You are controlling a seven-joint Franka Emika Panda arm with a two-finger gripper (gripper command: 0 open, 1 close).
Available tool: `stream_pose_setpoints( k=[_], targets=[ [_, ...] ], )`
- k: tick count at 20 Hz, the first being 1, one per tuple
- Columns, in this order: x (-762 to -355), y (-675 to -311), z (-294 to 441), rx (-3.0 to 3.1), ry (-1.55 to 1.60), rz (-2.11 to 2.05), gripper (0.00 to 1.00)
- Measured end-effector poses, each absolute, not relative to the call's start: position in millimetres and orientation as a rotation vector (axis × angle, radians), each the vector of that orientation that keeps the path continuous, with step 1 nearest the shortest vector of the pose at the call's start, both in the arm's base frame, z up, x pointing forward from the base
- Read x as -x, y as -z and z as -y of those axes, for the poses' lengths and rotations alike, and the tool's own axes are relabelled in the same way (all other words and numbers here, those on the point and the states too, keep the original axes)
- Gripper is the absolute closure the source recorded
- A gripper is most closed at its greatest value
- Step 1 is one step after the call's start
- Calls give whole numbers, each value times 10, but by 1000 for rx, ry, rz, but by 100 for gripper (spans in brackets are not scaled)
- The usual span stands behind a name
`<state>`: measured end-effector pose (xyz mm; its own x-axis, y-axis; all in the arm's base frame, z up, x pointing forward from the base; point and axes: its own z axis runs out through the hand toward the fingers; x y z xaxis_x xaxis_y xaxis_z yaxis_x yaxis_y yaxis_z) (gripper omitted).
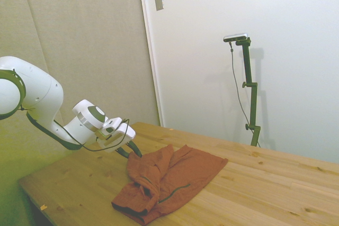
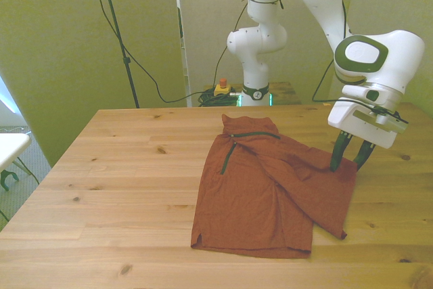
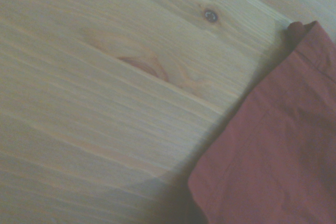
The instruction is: Fold the shorts
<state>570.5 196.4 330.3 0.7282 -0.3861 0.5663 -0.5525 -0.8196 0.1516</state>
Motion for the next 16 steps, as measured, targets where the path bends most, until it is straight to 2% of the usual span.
stream_pose_setpoints(
  k=[16],
  targets=[
    [-5675,-3228,-1993,-2628,-738,730,100]
  ],
)
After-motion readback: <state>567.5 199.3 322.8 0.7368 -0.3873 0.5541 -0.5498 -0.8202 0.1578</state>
